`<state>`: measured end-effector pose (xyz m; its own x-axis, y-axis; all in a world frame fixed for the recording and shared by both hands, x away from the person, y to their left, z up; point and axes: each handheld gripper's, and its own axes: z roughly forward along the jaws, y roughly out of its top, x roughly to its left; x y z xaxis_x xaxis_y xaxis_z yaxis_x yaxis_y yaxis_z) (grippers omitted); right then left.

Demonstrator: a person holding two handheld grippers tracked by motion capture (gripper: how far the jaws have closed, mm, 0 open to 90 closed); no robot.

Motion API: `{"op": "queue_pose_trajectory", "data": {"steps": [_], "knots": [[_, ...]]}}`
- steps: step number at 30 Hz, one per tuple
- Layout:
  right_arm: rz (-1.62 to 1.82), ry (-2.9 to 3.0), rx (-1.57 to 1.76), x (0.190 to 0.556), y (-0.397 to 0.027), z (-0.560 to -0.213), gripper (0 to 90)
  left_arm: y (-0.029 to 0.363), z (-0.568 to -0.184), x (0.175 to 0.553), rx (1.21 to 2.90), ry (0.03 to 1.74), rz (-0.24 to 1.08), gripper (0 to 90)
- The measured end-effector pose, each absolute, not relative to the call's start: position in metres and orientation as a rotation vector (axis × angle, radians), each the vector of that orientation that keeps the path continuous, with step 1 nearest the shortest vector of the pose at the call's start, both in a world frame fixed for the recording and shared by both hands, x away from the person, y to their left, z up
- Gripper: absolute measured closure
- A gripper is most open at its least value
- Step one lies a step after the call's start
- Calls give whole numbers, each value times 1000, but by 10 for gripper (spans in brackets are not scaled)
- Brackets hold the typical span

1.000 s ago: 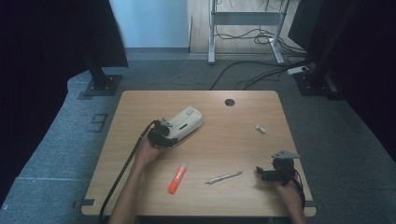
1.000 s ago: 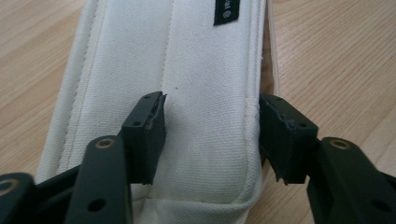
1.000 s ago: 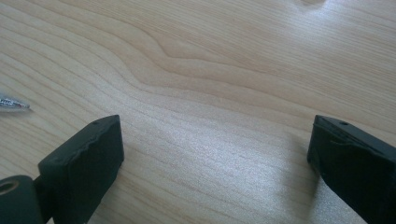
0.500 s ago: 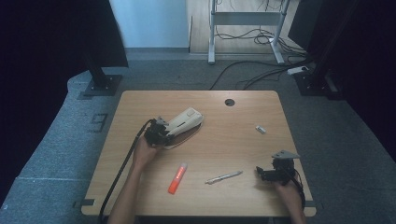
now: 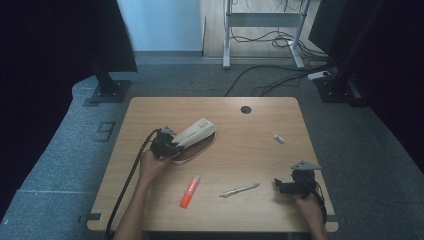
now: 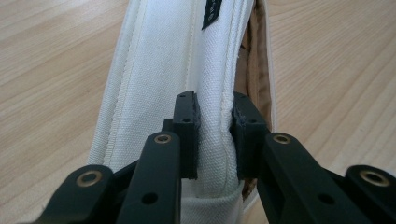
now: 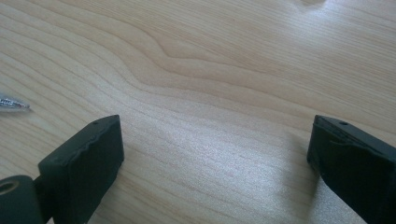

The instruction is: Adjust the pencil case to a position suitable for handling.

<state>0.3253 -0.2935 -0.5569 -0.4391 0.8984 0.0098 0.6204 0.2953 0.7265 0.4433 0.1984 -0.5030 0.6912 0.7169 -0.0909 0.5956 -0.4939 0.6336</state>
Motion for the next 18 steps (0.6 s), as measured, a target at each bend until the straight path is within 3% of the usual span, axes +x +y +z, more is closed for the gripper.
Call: {"op": "queue_pose_trajectory", "data": {"steps": [18], "knots": [[941,2169,1360,325,-294,-557,35,213,-494,415,2168,1031,168,759]]}}
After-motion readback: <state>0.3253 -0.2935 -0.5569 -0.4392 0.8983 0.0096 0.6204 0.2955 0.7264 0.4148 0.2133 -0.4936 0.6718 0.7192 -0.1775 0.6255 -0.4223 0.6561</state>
